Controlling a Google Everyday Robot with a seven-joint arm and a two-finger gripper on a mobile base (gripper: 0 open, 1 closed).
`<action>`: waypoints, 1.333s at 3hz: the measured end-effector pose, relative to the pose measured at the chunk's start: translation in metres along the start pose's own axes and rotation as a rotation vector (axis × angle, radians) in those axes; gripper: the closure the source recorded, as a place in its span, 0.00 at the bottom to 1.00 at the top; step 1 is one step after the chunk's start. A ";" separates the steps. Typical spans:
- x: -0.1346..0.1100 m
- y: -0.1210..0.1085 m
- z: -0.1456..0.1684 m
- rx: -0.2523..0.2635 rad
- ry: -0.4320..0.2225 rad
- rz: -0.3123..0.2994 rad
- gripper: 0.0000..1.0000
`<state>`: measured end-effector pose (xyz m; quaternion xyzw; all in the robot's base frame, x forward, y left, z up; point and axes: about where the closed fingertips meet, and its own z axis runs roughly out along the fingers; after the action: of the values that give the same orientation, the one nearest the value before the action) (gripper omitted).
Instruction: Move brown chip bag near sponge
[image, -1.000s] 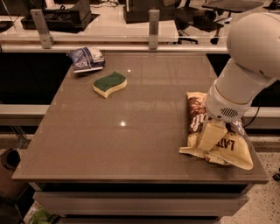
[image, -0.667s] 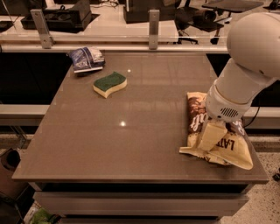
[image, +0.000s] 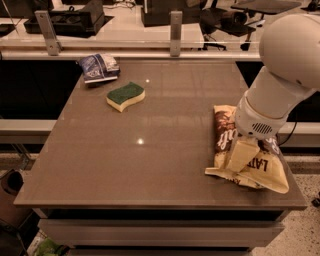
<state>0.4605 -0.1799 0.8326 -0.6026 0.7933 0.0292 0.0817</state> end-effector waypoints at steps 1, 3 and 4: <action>0.000 0.000 0.000 0.000 0.000 0.000 1.00; 0.000 0.000 0.000 0.000 0.000 0.000 1.00; 0.000 0.000 -0.002 0.000 0.000 0.000 1.00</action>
Offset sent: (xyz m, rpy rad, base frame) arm 0.0001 -0.0047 0.0100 0.0365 -0.0431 -0.0349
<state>0.4605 -0.1799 0.8342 -0.6026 0.7933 0.0291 0.0820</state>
